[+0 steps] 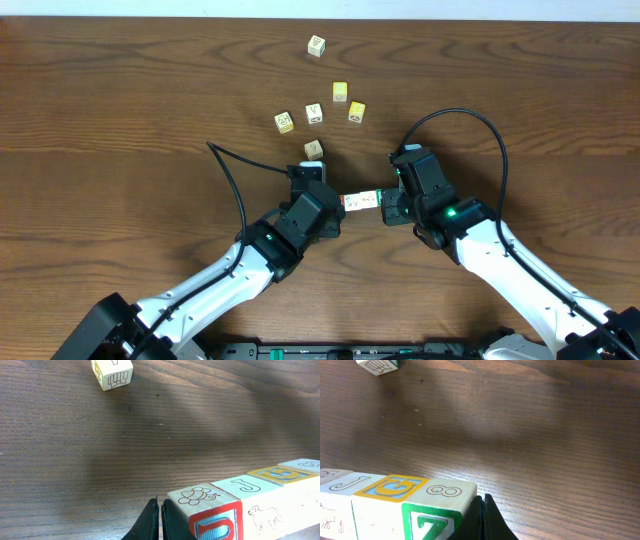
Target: Lift 4 blocks
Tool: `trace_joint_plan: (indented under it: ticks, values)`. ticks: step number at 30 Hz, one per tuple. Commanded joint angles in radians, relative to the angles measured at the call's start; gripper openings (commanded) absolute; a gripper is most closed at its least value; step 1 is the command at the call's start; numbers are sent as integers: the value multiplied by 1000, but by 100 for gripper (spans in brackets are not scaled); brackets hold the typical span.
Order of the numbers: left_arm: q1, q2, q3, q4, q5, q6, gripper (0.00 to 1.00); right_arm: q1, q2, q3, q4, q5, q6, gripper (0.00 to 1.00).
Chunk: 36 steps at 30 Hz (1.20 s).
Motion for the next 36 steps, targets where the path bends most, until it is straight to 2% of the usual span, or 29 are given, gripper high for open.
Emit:
trace_joint_plan:
  ticks: [1,36]
  values:
    - [-51,-1,74,50,186,-12,7,82,6,39,25,-237,-4,1]
    - [-51,69,74,92,204,-37,7,82,111,39,68,-238,-3,1]
